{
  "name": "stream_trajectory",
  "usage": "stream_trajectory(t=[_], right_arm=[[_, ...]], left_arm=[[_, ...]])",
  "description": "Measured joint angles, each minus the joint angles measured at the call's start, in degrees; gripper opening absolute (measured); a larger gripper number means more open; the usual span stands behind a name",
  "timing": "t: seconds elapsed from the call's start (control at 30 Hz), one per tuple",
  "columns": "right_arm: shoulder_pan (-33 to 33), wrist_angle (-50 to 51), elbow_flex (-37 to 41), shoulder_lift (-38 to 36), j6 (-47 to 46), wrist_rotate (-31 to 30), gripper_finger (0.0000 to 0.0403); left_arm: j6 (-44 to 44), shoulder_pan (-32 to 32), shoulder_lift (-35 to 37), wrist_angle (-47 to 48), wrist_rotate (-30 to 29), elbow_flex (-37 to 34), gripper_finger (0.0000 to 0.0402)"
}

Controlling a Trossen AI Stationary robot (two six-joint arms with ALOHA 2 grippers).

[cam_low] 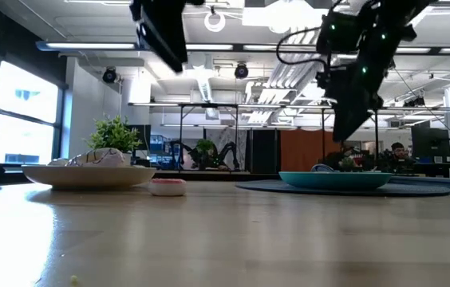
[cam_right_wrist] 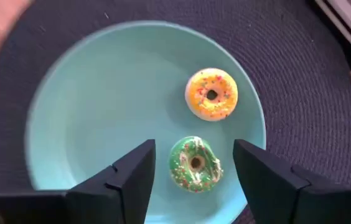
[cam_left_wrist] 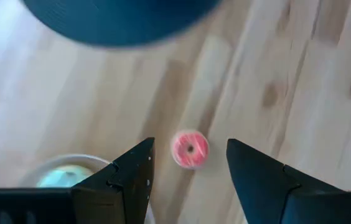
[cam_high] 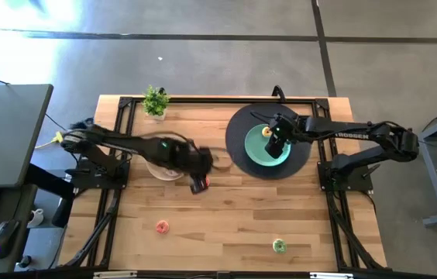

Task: Pick & Place donuts
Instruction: Put the top small pink donut on the blue plate

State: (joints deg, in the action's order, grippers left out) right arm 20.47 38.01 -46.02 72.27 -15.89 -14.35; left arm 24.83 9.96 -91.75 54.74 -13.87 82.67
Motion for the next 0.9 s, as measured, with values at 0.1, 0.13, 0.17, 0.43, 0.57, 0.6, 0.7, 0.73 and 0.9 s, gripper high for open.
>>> stream_trajectory(t=[0.1, 0.13, 0.17, 0.43, 0.57, 0.6, 0.7, 0.73, 0.9], right_arm=[[-1.2, 2.1, -2.94, 0.0, -0.36, 1.37, 0.0211], [-1.75, 2.15, -3.6, 0.0, -0.12, 1.46, 0.0209], [-2.31, 2.02, -4.05, 0.0, 0.39, 1.47, 0.0207], [-5.47, 1.8, -4.72, 0.02, 1.15, 1.28, 0.02], [-6.34, 1.82, -4.72, 0.02, 1.04, 1.2, 0.02], [-6.53, 1.82, -4.72, 0.02, 1.0, 1.2, 0.02], [-7.15, 1.95, -4.72, 0.02, 0.98, 1.03, 0.02], [-7.36, 1.97, -4.72, 0.02, 0.98, 1.03, 0.02], [-8.2, 1.99, -4.72, 0.02, 0.98, 1.02, 0.0198]], left_arm=[[-0.95, 0.93, -5.86, -1.99, 3.3, 0.12, 0.0197], [-1.02, 1.24, -7.77, -2.01, 4.33, 0.12, 0.0197], [-0.76, 1.35, -9.33, -1.17, 5.02, -0.12, 0.0197], [2.41, 1.68, -20.55, -2.48, 8.31, 0.26, 0.0197], [1.93, 1.31, -22.64, -1.8, 5.28, 0.09, 0.0197], [1.55, 1.19, -23.22, -2.07, 5.48, 0.2, 0.0197], [1.5, 0.43, -24.77, -1.89, 6.72, 0.06, 0.0185], [1.43, 0.42, -24.9, -2.12, 7.02, 0.09, 0.0175], [0.91, -1.35, -25.13, -4.66, 7.74, 0.07, 0.0086]])
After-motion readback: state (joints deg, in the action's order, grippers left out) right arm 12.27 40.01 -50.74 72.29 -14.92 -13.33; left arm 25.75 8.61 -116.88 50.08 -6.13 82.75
